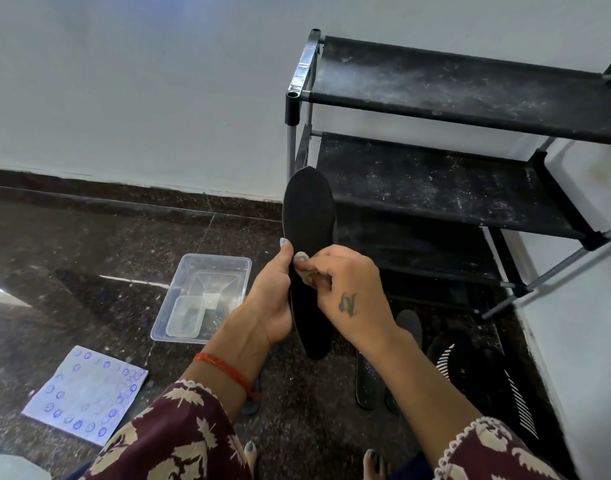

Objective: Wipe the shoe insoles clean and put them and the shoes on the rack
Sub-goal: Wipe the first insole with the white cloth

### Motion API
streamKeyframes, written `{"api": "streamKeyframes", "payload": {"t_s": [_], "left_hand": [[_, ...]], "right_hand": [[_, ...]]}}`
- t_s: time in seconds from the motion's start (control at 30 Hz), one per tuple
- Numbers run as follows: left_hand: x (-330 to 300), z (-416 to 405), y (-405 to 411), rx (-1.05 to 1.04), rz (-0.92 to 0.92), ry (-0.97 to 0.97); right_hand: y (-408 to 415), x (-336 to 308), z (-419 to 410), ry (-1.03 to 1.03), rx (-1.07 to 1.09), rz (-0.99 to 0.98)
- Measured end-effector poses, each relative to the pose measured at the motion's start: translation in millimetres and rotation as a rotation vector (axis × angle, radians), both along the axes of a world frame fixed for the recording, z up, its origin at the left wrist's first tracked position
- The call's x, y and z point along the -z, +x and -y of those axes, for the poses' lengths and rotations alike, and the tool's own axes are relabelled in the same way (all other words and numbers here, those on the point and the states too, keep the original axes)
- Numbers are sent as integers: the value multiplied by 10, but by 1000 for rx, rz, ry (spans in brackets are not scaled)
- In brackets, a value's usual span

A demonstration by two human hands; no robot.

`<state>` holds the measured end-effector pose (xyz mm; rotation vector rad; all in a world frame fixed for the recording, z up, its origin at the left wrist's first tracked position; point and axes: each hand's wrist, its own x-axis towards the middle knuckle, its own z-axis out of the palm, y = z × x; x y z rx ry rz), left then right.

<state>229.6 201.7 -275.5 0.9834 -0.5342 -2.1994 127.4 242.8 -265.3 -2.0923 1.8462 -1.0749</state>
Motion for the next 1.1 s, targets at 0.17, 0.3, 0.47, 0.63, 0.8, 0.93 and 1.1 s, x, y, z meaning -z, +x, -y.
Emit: {"api": "streamKeyframes", "payload": {"t_s": [0.17, 0.3, 0.47, 0.63, 0.8, 0.93, 1.1], "left_hand": [[-46, -48, 11, 57, 54, 4], [-91, -58, 24, 69, 15, 26], [-103, -32, 9, -17, 1, -17], [-14, -16, -5, -15, -17, -11], [-37, -29, -1, 37, 26, 23], [-69, -37, 8, 52, 20, 51], [-79, -34, 9, 53, 8, 55]], "right_hand": [[-177, 4, 68, 26, 175, -97], [-350, -48, 67, 39, 325, 28], [-184, -109, 48, -75, 108, 204], [-3, -29, 18, -18, -61, 68], [-191, -41, 85, -36, 137, -5], [-388, -46, 102, 120, 365, 120], [-407, -171, 104, 292, 329, 963]]}}
